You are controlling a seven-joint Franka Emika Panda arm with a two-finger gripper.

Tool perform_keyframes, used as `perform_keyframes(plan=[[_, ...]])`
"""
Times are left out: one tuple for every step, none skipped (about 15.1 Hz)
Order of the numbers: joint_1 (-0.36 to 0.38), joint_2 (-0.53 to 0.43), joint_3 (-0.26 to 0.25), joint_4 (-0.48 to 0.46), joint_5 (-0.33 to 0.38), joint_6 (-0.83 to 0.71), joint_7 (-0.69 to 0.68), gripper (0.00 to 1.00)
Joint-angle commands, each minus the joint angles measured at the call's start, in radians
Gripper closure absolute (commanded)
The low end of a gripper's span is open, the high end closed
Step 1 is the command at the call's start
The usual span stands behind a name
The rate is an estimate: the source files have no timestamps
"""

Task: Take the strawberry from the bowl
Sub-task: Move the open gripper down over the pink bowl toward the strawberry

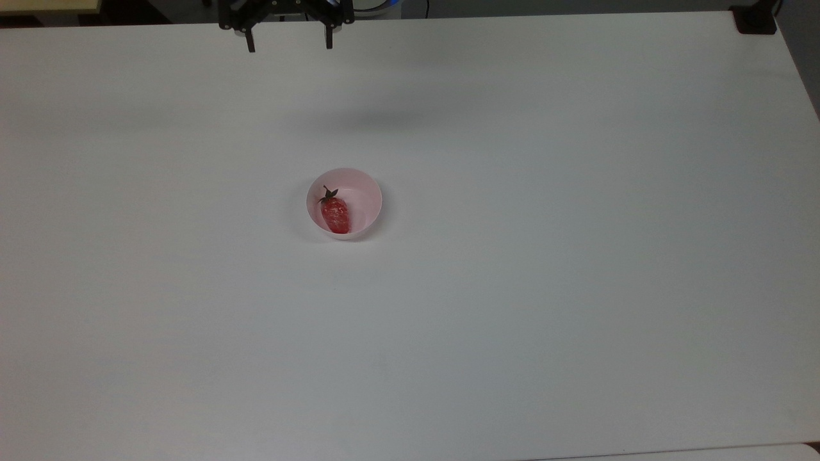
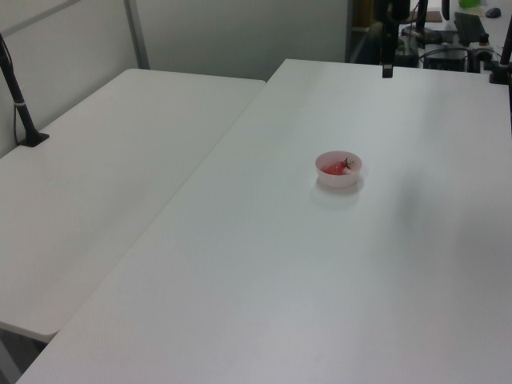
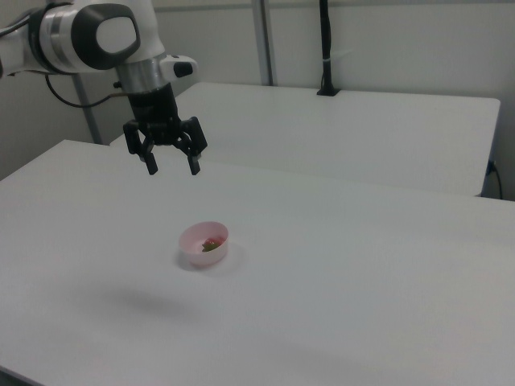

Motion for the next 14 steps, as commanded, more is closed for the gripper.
perform_keyframes(plan=[[0.023,-0.001,-0.055,-0.013,0.010,0.022,-0.051,0.00],[0.025,-0.001,-0.056,-0.013,0.010,0.022,-0.056,0.00],[0.023,-0.001,-0.056,-0.013,0.010,0.022,-0.059,0.00],[0.023,-0.001,-0.057,-0.013,0.010,0.022,-0.059,0.00],[0.023,-0.001,-0.056,-0.013,0.010,0.023,-0.059,0.00],[0.025,0.000,-0.056,-0.013,0.013,0.023,-0.059,0.00],[0.023,0.002,-0.057,-0.013,0.024,0.023,-0.059,0.00],[0.023,0.006,-0.056,-0.013,0.030,0.023,-0.059,0.00],[0.025,0.008,-0.057,-0.013,0.032,0.023,-0.059,0.00],[0.025,0.009,-0.056,-0.013,0.035,0.023,-0.061,0.00],[0.025,0.014,-0.056,-0.013,0.035,0.025,-0.067,0.00],[0.031,0.028,-0.056,-0.013,0.041,0.031,-0.090,0.00],[0.043,0.038,-0.059,-0.015,0.047,0.049,-0.116,0.00],[0.057,0.067,-0.080,-0.013,0.070,0.090,-0.133,0.00]])
